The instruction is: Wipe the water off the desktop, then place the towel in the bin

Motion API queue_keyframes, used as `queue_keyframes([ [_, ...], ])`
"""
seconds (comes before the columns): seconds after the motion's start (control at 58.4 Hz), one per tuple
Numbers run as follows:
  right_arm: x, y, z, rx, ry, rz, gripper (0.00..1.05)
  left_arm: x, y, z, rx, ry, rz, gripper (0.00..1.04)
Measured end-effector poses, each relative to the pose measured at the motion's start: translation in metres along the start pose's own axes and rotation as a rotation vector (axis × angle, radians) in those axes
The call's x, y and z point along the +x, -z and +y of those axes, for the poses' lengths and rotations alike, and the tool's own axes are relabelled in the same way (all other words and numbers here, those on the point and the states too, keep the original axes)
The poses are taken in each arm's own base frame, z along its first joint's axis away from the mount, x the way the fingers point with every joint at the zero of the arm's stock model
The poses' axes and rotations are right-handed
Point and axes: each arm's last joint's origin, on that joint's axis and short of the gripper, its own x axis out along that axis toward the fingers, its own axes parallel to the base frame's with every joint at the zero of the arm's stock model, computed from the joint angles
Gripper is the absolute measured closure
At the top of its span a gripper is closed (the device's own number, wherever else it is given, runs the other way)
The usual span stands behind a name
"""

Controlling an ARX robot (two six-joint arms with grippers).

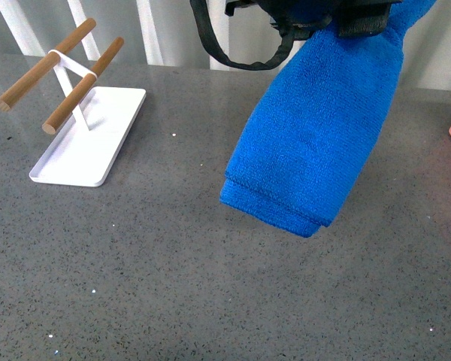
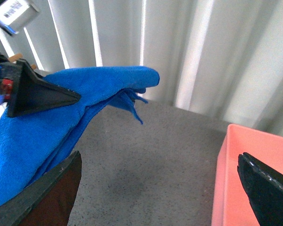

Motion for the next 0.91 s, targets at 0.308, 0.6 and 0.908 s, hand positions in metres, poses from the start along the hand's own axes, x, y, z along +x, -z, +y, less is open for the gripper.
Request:
queue_keyframes([
  [0.308,0.072,0.030,0.033,0.141,-0.278,0.120,0.07,0.000,-0.004,0.001,-0.025,0.000,-0.012,0.99],
  [0.6,0.093,0.039,0.063,0.131,-0.367,0.105,0.07,-0.001,-0.009,0.001,-0.052,0.005,-0.024,0.99],
  [0.908,0.111,0.042,0.077,0.106,-0.396,0.076,0.07,-0.001,-0.012,0.000,-0.083,0.011,-0.029,0.99],
])
